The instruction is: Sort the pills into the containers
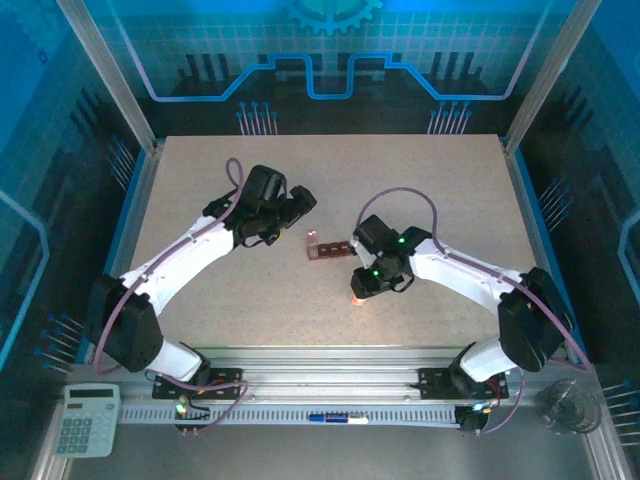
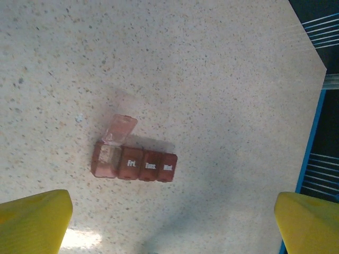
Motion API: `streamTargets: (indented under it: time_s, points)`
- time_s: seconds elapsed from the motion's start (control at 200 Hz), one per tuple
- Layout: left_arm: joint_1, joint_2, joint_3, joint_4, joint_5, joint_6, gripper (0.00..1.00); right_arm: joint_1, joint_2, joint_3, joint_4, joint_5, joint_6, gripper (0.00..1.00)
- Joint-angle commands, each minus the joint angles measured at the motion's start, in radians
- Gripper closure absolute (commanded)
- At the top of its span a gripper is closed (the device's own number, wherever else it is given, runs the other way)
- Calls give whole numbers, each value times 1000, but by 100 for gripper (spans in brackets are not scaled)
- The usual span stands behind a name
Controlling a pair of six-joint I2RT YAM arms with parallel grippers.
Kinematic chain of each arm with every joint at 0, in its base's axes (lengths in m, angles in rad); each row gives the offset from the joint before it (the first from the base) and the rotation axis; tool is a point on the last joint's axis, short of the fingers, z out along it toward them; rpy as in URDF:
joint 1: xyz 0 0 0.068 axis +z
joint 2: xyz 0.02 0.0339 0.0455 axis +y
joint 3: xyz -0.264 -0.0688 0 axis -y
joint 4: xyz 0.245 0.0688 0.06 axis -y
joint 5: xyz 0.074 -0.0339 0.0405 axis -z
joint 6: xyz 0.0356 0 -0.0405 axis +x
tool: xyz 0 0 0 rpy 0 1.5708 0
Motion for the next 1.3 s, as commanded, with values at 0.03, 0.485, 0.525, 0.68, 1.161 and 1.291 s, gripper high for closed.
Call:
streamTargets:
  time_s: [0.03, 0.485, 0.525, 0.68, 1.161, 1.291]
  points:
    - [2, -77, -67, 133, -32, 172, 1, -8, -73, 49, 31, 14, 19, 73]
    - [1, -53, -181, 358, 67, 730, 1, -179, -93, 204, 30, -52, -45, 72]
    - [0, -55, -203, 398, 74, 771, 1, -202, -86, 227, 23, -71, -52, 72]
    - [0, -45, -271, 516, 101, 904, 1, -275, -51, 314, -20, -157, -81, 71]
    - [-56, 22, -276, 549, 236, 1159, 10, -378, 31, 433, -113, -373, -163, 71]
    - [-90, 12, -294, 549, 203, 1233, 12, -380, 49, 444, -132, -411, -183, 71]
